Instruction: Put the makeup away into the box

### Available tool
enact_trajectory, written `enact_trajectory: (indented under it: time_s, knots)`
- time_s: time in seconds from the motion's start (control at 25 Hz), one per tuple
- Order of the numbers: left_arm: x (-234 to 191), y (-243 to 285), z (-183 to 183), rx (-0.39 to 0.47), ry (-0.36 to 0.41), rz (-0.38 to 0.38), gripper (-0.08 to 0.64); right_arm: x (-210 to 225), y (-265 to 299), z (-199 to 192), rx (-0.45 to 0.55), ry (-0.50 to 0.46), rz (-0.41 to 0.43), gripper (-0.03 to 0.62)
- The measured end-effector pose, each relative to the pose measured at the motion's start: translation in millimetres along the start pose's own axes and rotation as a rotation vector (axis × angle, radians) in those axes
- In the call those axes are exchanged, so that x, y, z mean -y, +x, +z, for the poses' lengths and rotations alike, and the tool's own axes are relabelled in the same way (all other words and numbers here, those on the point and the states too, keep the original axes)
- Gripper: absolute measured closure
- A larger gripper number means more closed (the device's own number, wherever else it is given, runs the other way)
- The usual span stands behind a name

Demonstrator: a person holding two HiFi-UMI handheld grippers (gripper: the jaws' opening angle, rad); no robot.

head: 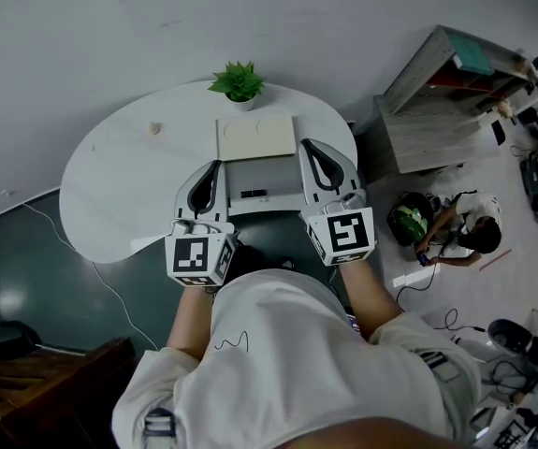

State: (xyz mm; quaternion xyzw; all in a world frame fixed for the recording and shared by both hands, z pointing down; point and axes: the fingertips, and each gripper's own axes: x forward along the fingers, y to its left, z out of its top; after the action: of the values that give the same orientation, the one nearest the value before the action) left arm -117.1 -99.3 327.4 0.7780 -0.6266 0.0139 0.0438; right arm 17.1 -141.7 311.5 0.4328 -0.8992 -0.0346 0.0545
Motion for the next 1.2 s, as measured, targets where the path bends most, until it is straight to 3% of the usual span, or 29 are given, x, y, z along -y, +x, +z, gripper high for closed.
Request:
enact_trajectory:
  time_s: [1.2]
  knots:
    - [-2.6,2.3,-12.5,-0.028,0.001,-0.02,0.54,-2.2,6.6,-9.2,-0.047,-0.004,-0.028,0.595]
